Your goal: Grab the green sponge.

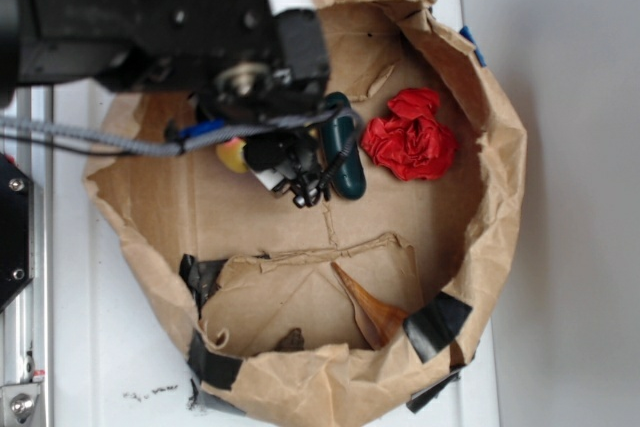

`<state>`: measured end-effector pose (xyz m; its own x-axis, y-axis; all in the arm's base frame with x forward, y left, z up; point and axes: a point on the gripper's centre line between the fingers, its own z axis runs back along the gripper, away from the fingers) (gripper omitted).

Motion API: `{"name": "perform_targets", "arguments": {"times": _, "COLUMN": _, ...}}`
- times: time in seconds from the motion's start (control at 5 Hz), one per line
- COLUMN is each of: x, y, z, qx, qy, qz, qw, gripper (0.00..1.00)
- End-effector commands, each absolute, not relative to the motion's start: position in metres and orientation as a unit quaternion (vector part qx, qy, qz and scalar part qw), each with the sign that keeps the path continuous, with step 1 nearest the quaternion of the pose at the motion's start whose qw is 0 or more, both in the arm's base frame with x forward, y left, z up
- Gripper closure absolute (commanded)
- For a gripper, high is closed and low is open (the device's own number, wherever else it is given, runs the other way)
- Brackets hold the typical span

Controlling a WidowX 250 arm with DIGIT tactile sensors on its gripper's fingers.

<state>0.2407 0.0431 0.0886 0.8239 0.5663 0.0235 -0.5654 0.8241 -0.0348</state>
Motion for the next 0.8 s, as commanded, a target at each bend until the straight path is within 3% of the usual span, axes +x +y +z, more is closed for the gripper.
{"name": "perform_targets", "arguments": {"times": 0.0, "x": 0.258, "y": 0.039, "z": 0.142, "qx": -0.032, "qy": -0.021, "qz": 0.178, "qw": 0.983, "gripper": 1.00}}
{"name": "perform_targets", "arguments": {"times": 0.2, "x": 0.266, "y": 0.035, "z": 0.169, "qx": -0.049, "qy": -0.074, "qz": 0.165, "qw": 0.982, "gripper": 1.00}}
{"name": "perform_targets", "arguments": {"times": 0.6, "x": 0.264, "y": 0.027, "z": 0.200, "qx": -0.063, "qy": -0.098, "qz": 0.196, "qw": 0.974, "gripper": 1.00}}
